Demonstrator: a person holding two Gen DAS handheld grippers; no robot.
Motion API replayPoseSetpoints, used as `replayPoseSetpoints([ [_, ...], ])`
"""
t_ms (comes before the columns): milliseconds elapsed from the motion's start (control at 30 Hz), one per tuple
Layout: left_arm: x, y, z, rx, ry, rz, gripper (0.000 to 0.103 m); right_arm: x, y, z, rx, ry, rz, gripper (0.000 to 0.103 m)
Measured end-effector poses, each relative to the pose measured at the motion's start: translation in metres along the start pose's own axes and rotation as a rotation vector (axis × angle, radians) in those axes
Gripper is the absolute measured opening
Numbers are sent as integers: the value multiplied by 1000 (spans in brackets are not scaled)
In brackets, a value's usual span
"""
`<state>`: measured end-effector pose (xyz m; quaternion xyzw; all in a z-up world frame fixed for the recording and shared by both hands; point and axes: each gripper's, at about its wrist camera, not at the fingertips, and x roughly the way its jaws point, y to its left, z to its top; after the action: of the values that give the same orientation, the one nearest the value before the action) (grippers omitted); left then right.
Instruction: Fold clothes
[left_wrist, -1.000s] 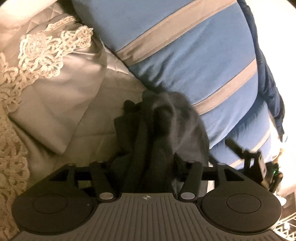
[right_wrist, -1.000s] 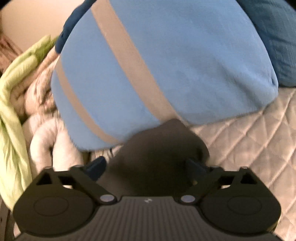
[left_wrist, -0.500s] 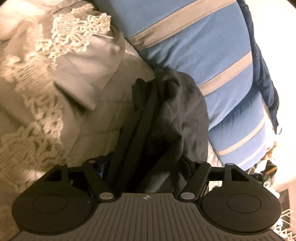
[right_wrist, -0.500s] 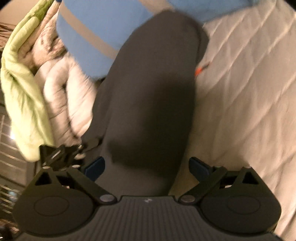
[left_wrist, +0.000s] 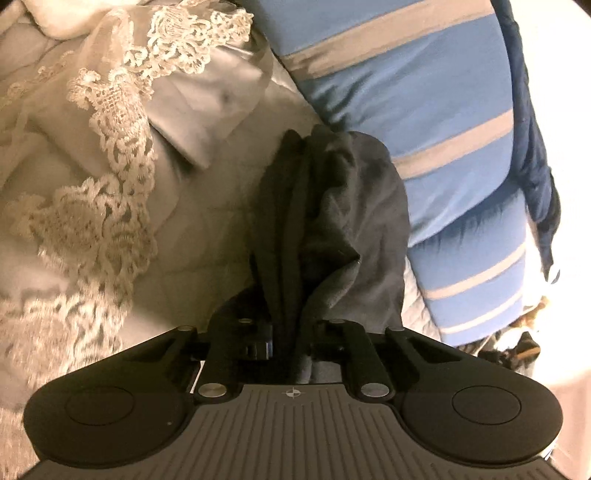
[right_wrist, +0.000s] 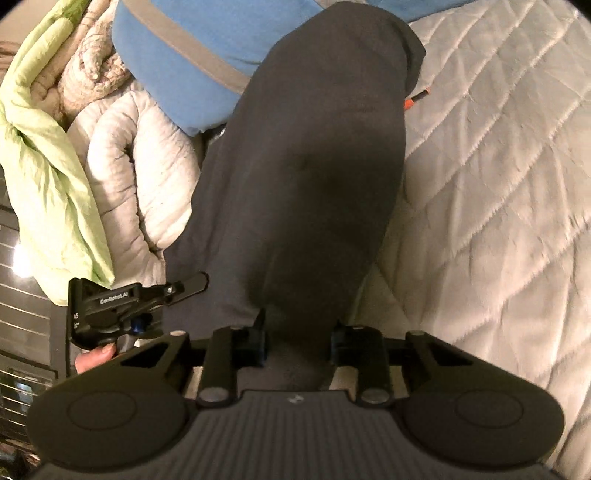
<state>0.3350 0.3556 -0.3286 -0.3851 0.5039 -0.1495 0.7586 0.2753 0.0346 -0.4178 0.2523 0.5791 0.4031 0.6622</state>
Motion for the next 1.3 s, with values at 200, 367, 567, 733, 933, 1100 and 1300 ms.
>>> replayPoseSetpoints([
  [200,6,-2,-13,-22,45,80,14,-4,3,-11,30,24,-45,30],
  [367,3,-4,-20,-32,65,108,14,-10,8,-18,17,43,-71,30],
  [567,-2,-3,-24,-31,47,140,24,-6,9,-25,-8,68,-100,39],
  [733,-14,-1,-31,-48,-18,145,79,-15,13,-29,-114,-5,-187,103],
  [933,-45,-23,-51,50,-129,257,83,-54,26,-33,-318,-156,-322,103],
  [1100,-57,-44,-69,158,-194,334,84,-85,12,-29,-382,-252,-416,103],
  [1300,-62,-66,-97,310,-221,402,84,-127,-11,-28,-352,-320,-452,103],
])
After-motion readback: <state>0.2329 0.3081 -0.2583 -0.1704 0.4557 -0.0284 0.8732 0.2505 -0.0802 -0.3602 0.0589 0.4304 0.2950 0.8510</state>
